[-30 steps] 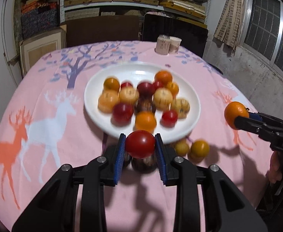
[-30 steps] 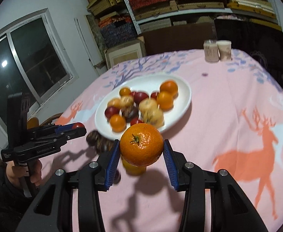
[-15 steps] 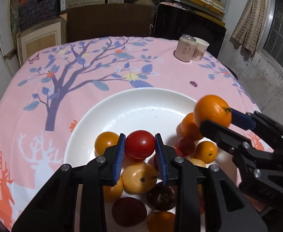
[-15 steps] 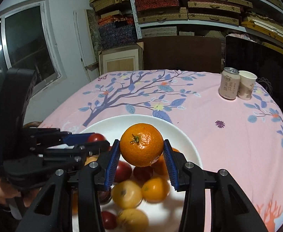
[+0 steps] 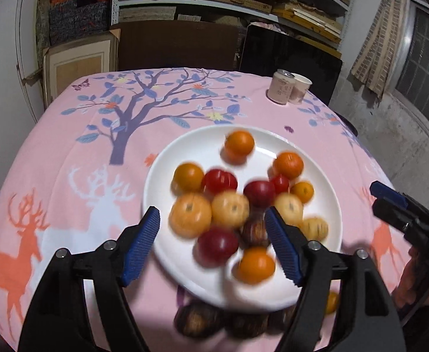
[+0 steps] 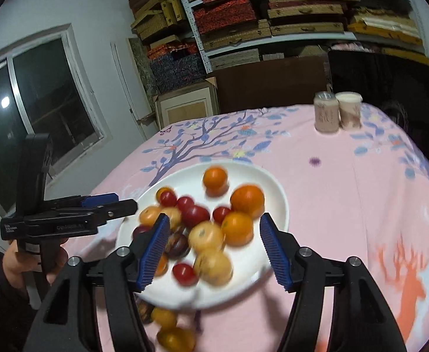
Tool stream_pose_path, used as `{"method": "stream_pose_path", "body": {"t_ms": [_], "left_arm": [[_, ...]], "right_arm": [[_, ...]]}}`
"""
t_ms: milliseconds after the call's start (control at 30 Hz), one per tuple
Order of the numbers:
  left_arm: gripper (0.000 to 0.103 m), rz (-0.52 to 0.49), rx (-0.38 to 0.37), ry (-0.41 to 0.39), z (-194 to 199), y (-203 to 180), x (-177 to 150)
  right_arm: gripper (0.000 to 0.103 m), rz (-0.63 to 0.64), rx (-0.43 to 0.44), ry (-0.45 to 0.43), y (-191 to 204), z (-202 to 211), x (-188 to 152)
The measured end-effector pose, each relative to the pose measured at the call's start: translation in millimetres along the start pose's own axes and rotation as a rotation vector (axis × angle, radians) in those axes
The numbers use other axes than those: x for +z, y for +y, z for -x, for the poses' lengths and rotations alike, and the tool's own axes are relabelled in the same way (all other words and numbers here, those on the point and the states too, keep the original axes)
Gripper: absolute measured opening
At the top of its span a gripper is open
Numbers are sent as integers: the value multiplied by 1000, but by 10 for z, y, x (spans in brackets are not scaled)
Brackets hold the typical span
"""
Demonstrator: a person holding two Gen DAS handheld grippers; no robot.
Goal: Organize fruits
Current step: 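Place the tomato on the plate with left tool while right tool places the mandarin, then grasp a dark brown fruit with the left tool while the right tool grasps a yellow-orange fruit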
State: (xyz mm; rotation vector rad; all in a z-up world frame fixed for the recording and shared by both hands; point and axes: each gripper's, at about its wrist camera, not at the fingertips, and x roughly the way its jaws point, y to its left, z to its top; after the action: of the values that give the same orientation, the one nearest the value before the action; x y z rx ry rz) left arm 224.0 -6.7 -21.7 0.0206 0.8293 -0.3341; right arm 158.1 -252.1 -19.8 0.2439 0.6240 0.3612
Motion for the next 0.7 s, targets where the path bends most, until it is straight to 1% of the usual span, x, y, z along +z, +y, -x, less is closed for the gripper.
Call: {"method": "stream_pose_path", "body": {"t_ms": [33, 67, 133, 200, 267, 333, 433, 533, 600, 667, 700], "left_arm": [[79, -21, 8, -7, 98, -3, -129], [81, -54, 21, -14, 188, -17, -276], [81, -131, 73, -24, 295, -59, -532], [81, -195, 122, -10, 299, -105, -735], [81, -213, 168, 30, 209, -104, -872], [81, -206, 201, 48, 142, -79, -925], [81, -176, 198, 61, 52, -23, -929], [81, -138, 165, 80, -59, 32, -884], [81, -123, 148, 116, -171, 64, -872], [81, -70, 108, 127, -218, 145, -829], [81, -60, 105, 125, -233, 157, -824]], "right_arm": [[69, -24, 24, -3, -17, 77, -102], [71, -49, 49, -7, -36, 158, -229], [73, -75, 75, -23, -51, 258, -427], [75, -85, 93, -32, -78, 296, -581], [76, -94, 100, -10, -119, 248, -678], [76, -122, 139, 25, -169, 197, -694], [76, -127, 150, 17, -179, 207, -691], [76, -112, 151, 6, -130, 241, -719], [76, -108, 152, 6, -125, 243, -720], [76, -114, 151, 10, -132, 234, -717], [76, -116, 151, 13, -135, 226, -716]]}}
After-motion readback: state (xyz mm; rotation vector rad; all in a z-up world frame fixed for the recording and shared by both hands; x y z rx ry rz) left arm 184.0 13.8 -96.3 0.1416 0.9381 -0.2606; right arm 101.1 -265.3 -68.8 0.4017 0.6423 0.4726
